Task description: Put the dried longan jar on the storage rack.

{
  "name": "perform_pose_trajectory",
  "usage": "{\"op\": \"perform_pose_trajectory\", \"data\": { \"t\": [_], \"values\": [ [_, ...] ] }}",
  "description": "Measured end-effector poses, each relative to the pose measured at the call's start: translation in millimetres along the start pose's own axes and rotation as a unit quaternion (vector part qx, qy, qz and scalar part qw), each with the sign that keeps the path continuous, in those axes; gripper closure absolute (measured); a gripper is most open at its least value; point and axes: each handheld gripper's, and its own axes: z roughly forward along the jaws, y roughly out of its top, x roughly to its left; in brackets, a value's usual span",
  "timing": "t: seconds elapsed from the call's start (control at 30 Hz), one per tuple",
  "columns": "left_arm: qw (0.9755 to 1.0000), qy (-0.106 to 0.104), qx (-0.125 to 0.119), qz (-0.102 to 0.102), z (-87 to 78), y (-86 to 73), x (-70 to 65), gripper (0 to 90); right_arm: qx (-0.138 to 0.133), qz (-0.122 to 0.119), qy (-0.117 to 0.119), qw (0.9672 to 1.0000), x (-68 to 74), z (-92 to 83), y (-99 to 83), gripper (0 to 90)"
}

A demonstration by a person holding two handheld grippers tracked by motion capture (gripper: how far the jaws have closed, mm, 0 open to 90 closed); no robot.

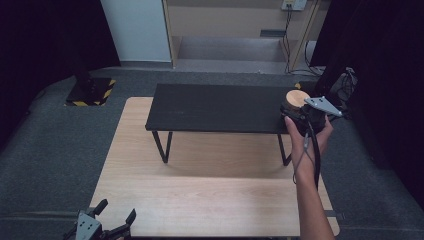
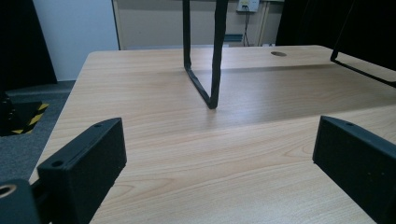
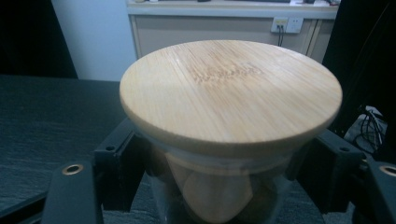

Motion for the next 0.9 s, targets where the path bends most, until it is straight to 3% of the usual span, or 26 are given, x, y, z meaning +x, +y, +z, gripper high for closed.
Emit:
{"op": "perform_pose_trajectory", "data": {
  "t": [0.47, 0.53, 0.63, 0.9],
  "values": [
    [1.0000, -0.007, 0.001, 0.001, 4.2, 1.7, -0.9, 1.4, -0.007, 0.003, 0.008, 0.9999, -4.9, 1.6, -3.6, 24.5],
    [1.0000, -0.007, 0.001, 0.001, 4.1, 2.3, -0.6, 1.7, -0.010, 0.002, 0.003, 0.9999, -4.5, 2.7, -4.9, 13.4],
    [1.0000, -0.008, 0.001, 0.002, 3.7, 2.2, 0.1, 2.2, -0.018, 0.008, 0.001, 0.9998, -4.9, 3.1, -7.1, 3.9],
    [0.9999, -0.011, 0.001, 0.001, 4.1, 2.1, -0.3, 2.3, -0.007, 0.008, -0.001, 0.9999, -4.4, 6.1, -6.3, 0.6]
  ]
}}
